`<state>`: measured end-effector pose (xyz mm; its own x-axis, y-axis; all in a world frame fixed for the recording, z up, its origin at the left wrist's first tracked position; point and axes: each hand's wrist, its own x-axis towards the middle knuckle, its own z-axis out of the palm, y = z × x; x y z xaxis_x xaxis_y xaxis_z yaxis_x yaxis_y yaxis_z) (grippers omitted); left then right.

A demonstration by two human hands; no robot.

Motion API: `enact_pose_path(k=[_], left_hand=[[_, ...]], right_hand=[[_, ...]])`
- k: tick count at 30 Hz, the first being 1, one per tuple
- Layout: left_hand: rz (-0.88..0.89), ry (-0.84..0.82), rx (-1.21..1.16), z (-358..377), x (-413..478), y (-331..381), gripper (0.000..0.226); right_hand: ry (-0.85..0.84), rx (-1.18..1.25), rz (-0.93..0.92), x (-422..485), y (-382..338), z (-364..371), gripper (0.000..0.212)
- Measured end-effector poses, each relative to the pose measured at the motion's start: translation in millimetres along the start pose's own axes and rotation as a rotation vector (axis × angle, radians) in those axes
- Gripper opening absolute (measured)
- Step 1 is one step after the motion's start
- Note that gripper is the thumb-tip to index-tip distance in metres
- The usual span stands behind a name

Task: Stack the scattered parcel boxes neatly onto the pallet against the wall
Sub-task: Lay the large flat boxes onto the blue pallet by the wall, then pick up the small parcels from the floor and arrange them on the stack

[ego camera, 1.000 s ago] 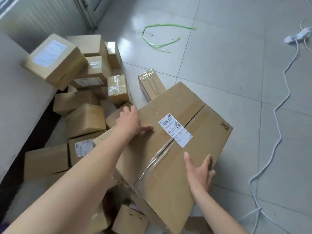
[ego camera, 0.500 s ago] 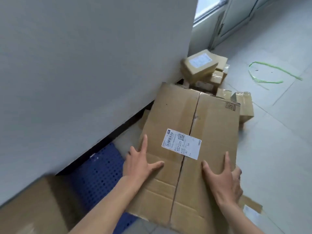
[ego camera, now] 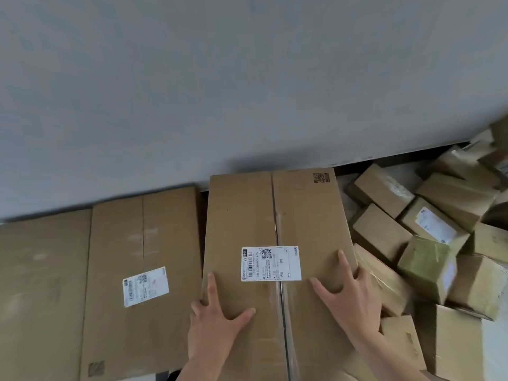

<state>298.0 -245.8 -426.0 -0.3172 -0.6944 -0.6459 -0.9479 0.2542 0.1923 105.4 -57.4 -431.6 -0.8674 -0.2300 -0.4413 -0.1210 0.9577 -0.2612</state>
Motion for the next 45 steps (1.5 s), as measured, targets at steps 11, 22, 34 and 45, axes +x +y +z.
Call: enact_pose_path(k=[11, 22, 34, 45], left_hand=[[-0.087, 0.156, 0.039, 65, 102, -28, 0.096], [0.205, 0.098, 0.191, 86, 84, 96, 0.073], [0.933, -0.12, 0.644, 218, -33, 316, 0.093], [1.128, -0.157, 1.302, 334, 36, 342, 0.138]], right_hand=[[-0.028, -0.002, -0.147, 94, -10, 130, 0.101], [-0.171, -0.102, -0.387, 97, 48, 99, 0.099], [-0.092, -0.113, 0.022, 62, 317, -24, 0.092], [-0.206, -0.041, 0.463, 80, 466, 66, 0.122]])
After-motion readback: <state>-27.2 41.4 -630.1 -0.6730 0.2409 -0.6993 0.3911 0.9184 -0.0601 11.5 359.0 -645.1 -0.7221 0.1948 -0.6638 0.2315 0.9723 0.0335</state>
